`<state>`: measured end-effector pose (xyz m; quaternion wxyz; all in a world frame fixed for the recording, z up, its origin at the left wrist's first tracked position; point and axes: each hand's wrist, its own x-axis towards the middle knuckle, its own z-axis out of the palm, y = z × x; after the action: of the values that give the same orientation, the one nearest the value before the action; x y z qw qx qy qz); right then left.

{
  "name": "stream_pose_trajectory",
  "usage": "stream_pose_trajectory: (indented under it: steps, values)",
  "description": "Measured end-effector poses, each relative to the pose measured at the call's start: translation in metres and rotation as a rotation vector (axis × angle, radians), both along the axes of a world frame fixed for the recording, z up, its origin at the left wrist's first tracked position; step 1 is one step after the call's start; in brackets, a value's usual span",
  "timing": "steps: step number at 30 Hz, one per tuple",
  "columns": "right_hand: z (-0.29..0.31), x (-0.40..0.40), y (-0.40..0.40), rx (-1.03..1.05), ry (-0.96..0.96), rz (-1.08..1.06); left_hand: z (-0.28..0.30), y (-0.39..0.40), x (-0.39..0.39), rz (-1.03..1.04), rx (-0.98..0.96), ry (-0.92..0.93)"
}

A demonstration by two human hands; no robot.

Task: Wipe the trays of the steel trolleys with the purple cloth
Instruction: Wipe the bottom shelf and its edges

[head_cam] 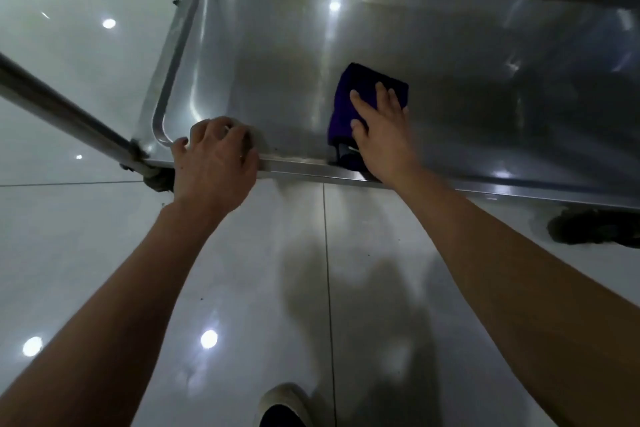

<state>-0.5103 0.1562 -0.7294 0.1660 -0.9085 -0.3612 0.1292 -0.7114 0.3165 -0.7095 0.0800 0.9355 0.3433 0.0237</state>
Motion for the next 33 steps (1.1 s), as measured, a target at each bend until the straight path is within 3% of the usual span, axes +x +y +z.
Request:
stream_pose_trajectory:
  steps: [23, 33]
  values:
    - [-0.006, -0.063, 0.237, 0.000, 0.066, 0.323, -0.021, 0.044, -0.034, -0.015, -0.056, -0.048]
    - [-0.008, -0.053, 0.222, 0.022, 0.054, 0.337, -0.020, 0.042, -0.028, 0.003, -0.049, -0.038]
